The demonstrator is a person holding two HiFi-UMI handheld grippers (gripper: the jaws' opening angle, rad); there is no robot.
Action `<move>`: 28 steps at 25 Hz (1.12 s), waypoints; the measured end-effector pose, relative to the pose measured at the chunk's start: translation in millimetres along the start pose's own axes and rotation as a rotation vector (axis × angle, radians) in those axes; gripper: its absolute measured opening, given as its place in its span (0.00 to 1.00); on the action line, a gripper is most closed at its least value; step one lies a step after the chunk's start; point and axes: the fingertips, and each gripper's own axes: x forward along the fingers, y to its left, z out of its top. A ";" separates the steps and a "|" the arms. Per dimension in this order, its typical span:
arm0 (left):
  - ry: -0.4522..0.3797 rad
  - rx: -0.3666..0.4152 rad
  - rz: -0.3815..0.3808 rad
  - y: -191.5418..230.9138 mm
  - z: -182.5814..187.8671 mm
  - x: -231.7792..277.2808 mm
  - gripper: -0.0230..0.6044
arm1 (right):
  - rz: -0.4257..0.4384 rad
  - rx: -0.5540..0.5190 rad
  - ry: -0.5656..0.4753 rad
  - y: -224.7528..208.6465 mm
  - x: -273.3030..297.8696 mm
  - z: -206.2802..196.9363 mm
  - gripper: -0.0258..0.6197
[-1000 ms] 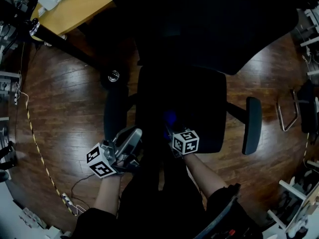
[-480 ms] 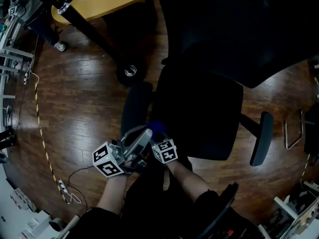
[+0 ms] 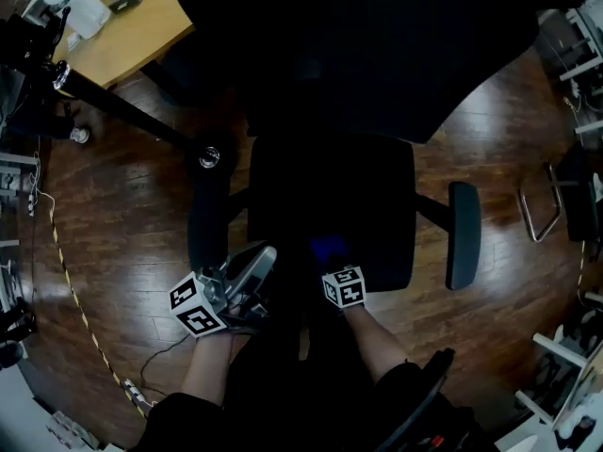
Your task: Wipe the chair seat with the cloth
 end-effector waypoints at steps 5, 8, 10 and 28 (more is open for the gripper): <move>0.090 -0.029 -0.064 -9.2 -26.1 38.2 0.04 | -0.209 0.140 -0.071 -105.5 -81.7 -8.2 0.13; 0.125 -0.041 -0.089 -10.3 -38.7 57.9 0.04 | -0.293 0.193 -0.113 -150.0 -123.6 -8.2 0.13; 0.141 -0.045 -0.105 -13.1 -47.3 70.5 0.04 | -0.318 0.201 -0.128 -168.5 -141.3 -10.3 0.13; 0.080 0.074 -0.170 -129.1 24.2 62.0 0.04 | 0.203 0.220 -0.784 25.0 -320.7 237.9 0.13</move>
